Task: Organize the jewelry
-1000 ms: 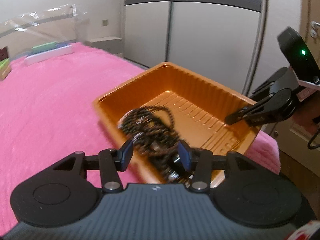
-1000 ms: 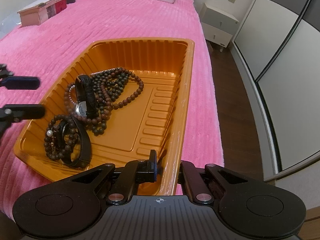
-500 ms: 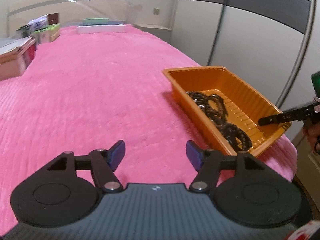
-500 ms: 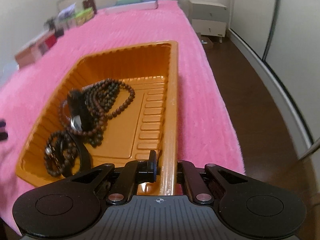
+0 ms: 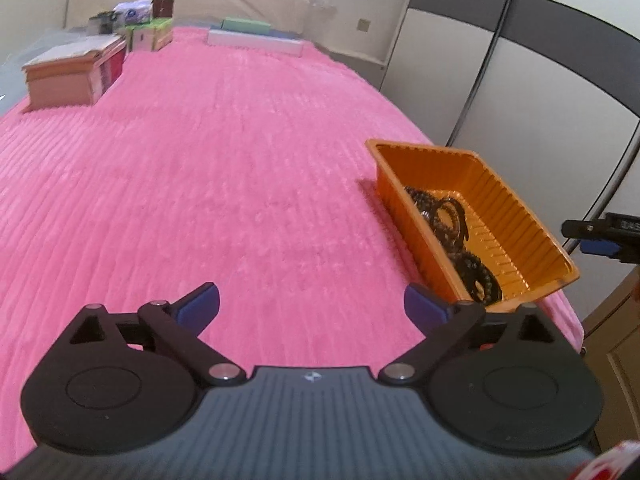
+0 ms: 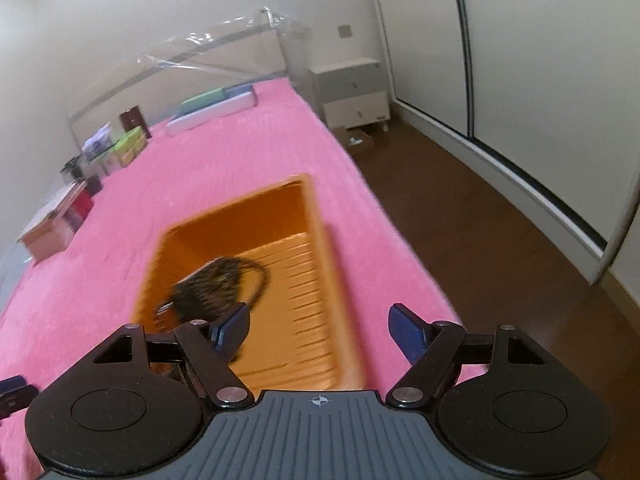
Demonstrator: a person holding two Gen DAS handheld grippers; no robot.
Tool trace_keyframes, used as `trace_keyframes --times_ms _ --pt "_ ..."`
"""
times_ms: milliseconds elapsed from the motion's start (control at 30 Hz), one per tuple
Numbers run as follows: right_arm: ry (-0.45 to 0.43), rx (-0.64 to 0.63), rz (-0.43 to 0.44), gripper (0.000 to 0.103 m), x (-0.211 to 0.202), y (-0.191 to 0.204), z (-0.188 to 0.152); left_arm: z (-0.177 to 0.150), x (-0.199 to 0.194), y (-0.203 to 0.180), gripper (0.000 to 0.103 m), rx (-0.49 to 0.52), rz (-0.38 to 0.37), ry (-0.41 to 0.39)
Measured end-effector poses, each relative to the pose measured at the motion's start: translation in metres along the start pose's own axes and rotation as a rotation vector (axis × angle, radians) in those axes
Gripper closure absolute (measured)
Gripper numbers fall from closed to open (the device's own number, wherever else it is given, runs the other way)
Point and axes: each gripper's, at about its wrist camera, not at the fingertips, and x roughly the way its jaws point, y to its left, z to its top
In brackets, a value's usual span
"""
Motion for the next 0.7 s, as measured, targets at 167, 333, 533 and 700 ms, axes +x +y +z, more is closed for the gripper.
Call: trace_keyframes --times_ms 167,333,533,700 --pt "0.147 -0.092 0.080 0.025 0.002 0.063 -0.035 -0.006 -0.009 0.002 0.001 -0.019 0.034 0.054" --pt "0.214 -0.154 0.089 0.025 0.012 0.106 -0.061 -0.015 -0.018 0.006 0.001 -0.026 0.091 0.113" --pt "0.246 -0.160 0.076 0.025 0.018 0.120 -0.072 -0.023 -0.026 0.004 0.001 -0.018 0.131 0.139" --pt "0.249 -0.204 0.063 0.025 0.016 0.129 -0.077 -0.025 -0.028 0.002 0.001 -0.047 0.153 0.153"
